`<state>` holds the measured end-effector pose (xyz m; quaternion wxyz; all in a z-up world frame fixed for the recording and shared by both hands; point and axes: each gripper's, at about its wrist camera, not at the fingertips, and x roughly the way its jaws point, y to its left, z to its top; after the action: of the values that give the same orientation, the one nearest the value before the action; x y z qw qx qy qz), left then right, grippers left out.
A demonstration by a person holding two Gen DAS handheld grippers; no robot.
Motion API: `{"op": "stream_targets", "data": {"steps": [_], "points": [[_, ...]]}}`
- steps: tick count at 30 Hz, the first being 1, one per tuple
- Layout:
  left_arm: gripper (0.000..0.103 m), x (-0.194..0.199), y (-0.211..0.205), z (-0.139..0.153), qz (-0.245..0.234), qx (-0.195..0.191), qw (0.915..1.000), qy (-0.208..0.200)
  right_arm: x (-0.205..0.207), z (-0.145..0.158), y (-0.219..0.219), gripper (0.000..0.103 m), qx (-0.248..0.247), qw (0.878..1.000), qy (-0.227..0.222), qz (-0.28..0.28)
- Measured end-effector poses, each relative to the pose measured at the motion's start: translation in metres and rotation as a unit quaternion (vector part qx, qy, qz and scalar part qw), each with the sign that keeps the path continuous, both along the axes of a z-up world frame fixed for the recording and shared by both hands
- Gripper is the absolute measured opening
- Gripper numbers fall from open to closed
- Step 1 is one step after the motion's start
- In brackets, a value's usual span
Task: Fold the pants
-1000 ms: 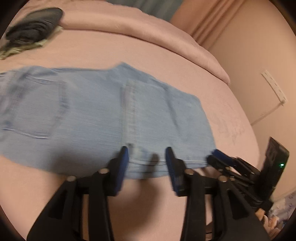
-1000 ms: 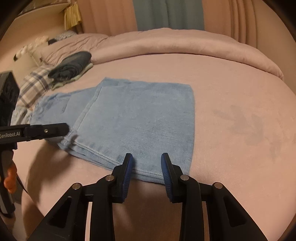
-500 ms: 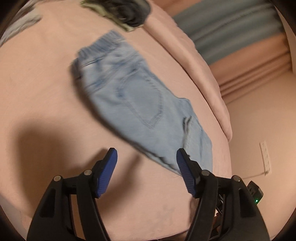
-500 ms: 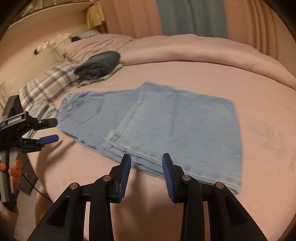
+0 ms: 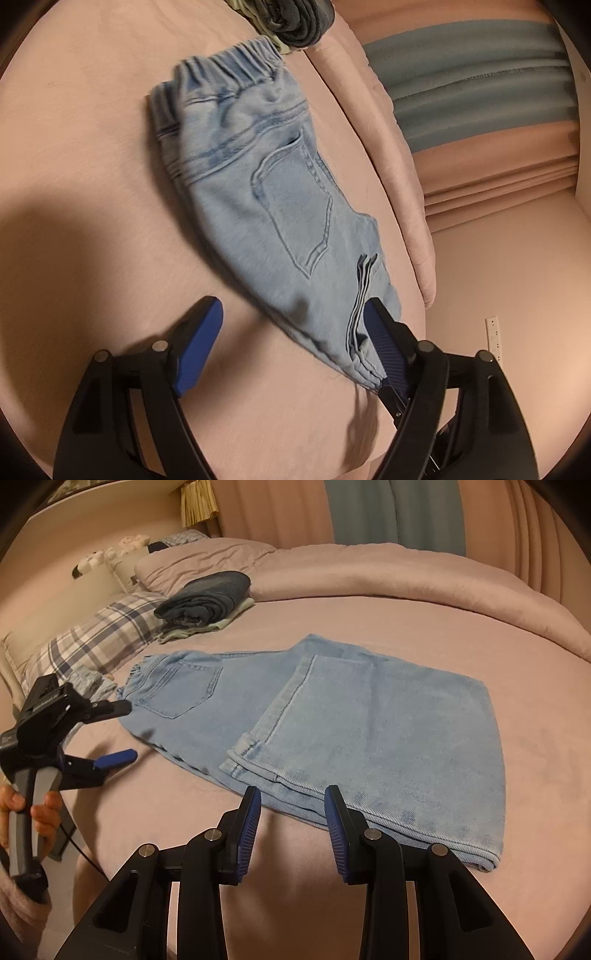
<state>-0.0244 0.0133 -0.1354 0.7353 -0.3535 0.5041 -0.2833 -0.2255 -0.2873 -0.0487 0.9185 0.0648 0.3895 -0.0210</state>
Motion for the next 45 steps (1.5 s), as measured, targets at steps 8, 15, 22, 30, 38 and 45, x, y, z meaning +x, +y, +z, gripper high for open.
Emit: {"op": "stream_targets", "data": {"steps": [8, 15, 22, 30, 38, 45], "points": [[0.090, 0.024, -0.020, -0.002, -0.007, -0.019, 0.9998, 0.004, 0.001, 0.000, 0.000, 0.036, 0.000, 1.000, 0.001, 0.001], [0.094, 0.037, -0.024, 0.001, 0.012, -0.042, 0.9988, 0.019, 0.007, 0.003, 0.000, 0.036, -0.001, 1.000, -0.001, -0.001], [0.054, 0.026, 0.004, -0.008, 0.072, -0.041, 0.9958, 0.038, 0.013, 0.007, -0.004, 0.036, -0.003, 1.000, -0.001, -0.006], [0.071, 0.028, 0.059, -0.003, 0.169, -0.048, 0.9836, 0.038, 0.023, 0.009, 0.000, 0.036, 0.000, 1.000, -0.002, 0.005], [0.088, 0.080, 0.037, 0.003, 0.153, -0.025, 0.9877, 0.021, 0.041, 0.010, 0.016, 0.036, -0.009, 1.000, 0.001, 0.025], [0.043, 0.079, 0.050, -0.008, 0.146, -0.050, 0.9877, 0.022, 0.082, 0.014, 0.028, 0.036, -0.011, 0.998, 0.005, 0.056]]}}
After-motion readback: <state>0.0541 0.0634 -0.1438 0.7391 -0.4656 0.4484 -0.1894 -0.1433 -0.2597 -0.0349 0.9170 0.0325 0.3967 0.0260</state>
